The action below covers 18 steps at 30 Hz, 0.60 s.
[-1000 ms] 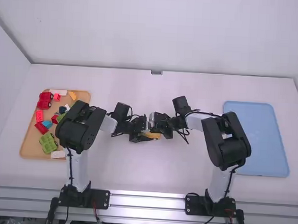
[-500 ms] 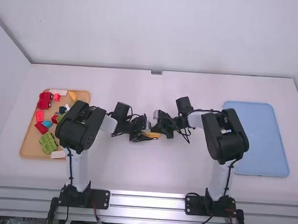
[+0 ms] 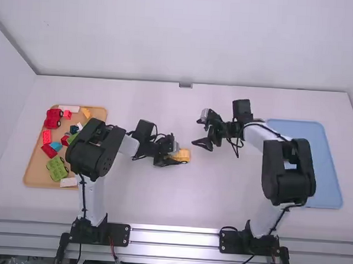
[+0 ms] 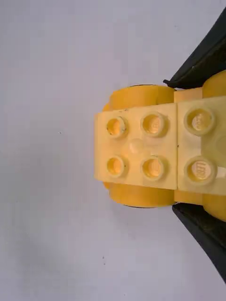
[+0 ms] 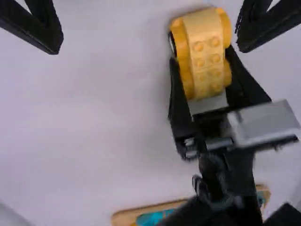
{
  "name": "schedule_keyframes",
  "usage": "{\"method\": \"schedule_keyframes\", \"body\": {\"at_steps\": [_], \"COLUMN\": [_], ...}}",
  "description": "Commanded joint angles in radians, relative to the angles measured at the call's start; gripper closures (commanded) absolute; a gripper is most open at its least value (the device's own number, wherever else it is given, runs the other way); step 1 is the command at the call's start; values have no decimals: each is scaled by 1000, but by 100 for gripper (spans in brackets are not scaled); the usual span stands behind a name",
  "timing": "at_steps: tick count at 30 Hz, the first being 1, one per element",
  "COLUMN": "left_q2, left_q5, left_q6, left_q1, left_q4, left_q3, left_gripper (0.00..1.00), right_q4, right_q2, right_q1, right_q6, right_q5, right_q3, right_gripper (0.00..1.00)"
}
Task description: Assemble lego blocks to make yellow taxi
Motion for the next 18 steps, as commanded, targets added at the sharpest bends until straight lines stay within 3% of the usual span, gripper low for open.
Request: {"method": "schedule_keyframes", "body": {"at_steps": [1,3,10,18], "left_q2": [19,19,-40,-305], "left_q5": [-41,-59,-58,-82], "left_q6": [-6,-6,-6,-90], "left_q1": [-2,-2,2,111], "left_q4": [-43,-85,-272,-618], "left_q3": [33,54,127,247], "left_gripper": [29,1,1,1], "right_q4": [-15,-14,46,171], "right_q2": [-58,-68,-82,-95], "right_q1": [11,23,55,109], "right_q6": [41,42,142,285], "right_q5": [48,63,126,119], "right_q3": [16,17,17,26], "right_gripper": [1,1,1,1]}}
